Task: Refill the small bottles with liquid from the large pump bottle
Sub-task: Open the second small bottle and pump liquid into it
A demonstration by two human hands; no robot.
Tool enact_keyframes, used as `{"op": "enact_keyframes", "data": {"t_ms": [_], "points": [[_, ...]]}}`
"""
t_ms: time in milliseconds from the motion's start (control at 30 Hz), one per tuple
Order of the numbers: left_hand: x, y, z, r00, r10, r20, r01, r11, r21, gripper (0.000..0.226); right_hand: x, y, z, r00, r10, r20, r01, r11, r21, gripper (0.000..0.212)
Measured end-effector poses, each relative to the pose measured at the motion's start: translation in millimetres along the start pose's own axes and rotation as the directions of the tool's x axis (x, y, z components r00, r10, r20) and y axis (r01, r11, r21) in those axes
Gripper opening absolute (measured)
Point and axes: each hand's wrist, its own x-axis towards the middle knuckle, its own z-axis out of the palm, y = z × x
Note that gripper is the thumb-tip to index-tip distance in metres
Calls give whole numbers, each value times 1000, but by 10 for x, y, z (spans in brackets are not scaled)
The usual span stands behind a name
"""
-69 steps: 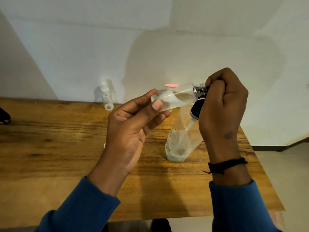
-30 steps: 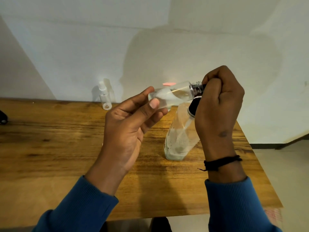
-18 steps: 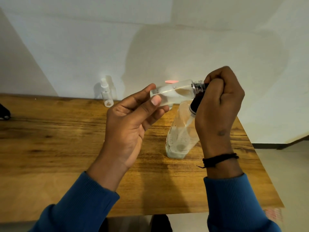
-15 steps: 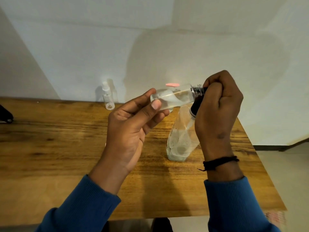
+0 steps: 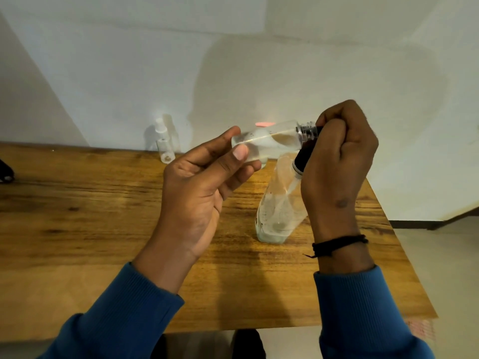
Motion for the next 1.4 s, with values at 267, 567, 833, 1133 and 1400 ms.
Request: {"op": "enact_keyframes", "data": {"t_ms": [267,567,833,1133,1400], "points": [[0,-3,9,1000,-7,4,6,1000,13,42,12,-19,-28,1000,-19,-14,18,999,-35,24],[6,-2,1,1000,-5,-8,5,1000,2,41,11,-7,-31,999,-35,4,35,997,-63,23],[-1,-11,6,1000,-10,-7,10,1000,5,43,17,-2,-47,1000,-30,6,31,997,-71,23],[5,-10,13,1000,-8,-18,8,1000,2,42,39,-18,-68,998,-24,49,29,994,-104,21],[-1,-25,15,1000,-17,-23,17,1000,-8,43,36,-8,-71,999,-26,40,30,994,-106,21]]}}
